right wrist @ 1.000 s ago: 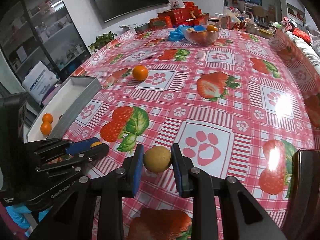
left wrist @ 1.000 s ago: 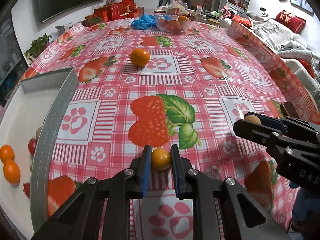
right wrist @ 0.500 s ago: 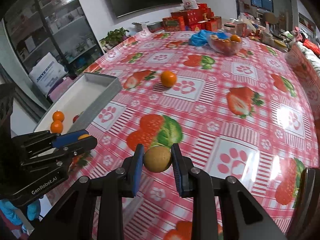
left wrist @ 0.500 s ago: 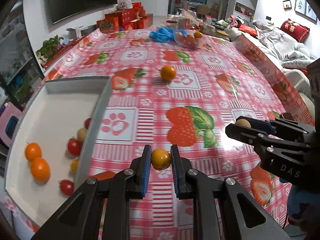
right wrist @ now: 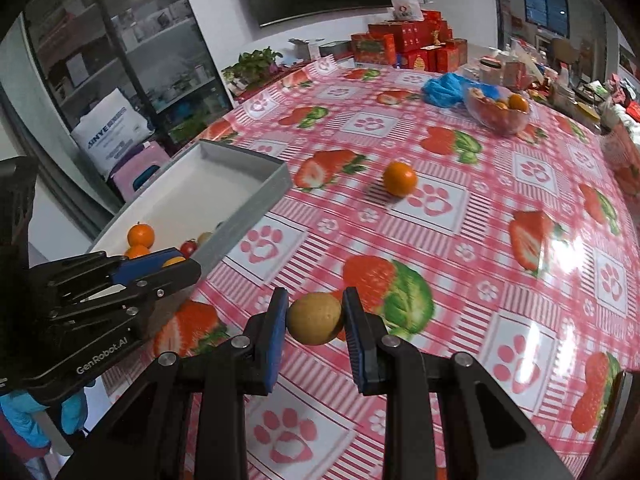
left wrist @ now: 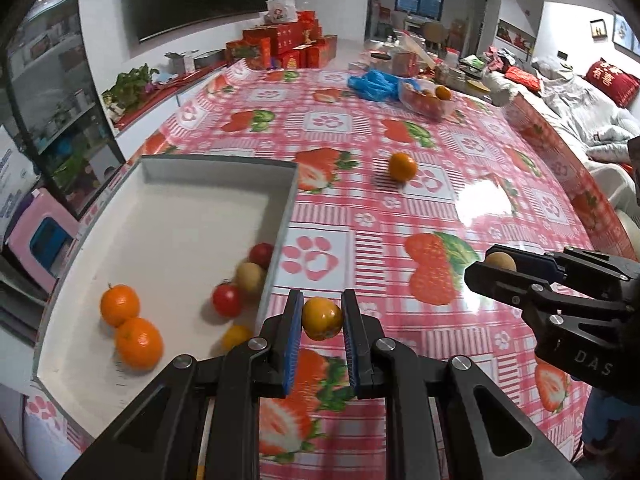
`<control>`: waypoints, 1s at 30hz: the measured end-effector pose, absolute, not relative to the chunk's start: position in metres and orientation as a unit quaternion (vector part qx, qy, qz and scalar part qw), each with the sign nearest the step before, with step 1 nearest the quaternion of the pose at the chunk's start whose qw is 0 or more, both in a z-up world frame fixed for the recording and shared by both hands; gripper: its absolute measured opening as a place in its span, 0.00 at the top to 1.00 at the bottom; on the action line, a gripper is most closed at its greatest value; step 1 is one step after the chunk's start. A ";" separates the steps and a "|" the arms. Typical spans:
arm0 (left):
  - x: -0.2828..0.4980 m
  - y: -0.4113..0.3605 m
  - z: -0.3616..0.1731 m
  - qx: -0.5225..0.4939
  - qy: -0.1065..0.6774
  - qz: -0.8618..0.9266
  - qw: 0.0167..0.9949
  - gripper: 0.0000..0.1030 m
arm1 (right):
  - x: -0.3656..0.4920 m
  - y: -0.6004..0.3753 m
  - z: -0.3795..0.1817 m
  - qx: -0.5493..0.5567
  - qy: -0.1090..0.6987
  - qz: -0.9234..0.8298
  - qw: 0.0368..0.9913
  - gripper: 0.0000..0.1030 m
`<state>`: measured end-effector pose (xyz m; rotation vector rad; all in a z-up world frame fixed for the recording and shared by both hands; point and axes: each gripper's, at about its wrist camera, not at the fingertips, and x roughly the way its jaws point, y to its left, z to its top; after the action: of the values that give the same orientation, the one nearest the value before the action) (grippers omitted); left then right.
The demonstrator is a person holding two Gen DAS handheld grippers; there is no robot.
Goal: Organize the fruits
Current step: 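Carry the held tomato and kiwi toward the white tray with both tools, then lower the tomato and kiwi into the white tray with both tools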
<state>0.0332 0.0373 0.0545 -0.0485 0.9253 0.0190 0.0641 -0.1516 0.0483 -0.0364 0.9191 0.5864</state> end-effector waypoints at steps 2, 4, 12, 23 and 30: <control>0.034 0.044 0.054 -0.026 0.447 0.014 0.894 0.80 | 0.065 -0.143 0.049 -0.021 0.438 0.284 0.853 0.71; 0.035 0.053 0.053 -0.030 0.447 0.020 0.894 0.80 | 0.067 -0.133 0.050 -0.026 0.438 0.289 0.851 0.71; 0.037 0.077 0.051 -0.031 0.449 0.041 0.892 0.80 | 0.073 -0.102 0.053 -0.040 0.440 0.307 0.843 0.71; 0.043 0.109 0.057 -0.034 0.440 0.064 0.895 0.80 | 0.084 -0.059 0.065 -0.064 0.440 0.331 0.832 0.71; 0.046 0.138 0.061 -0.031 0.438 0.083 0.894 0.80 | 0.095 -0.027 0.071 -0.074 0.442 0.348 0.823 0.71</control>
<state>0.0464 0.1375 0.0614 -0.0633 0.9086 0.1728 0.0949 -0.0271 0.0715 -0.1566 0.9399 0.7401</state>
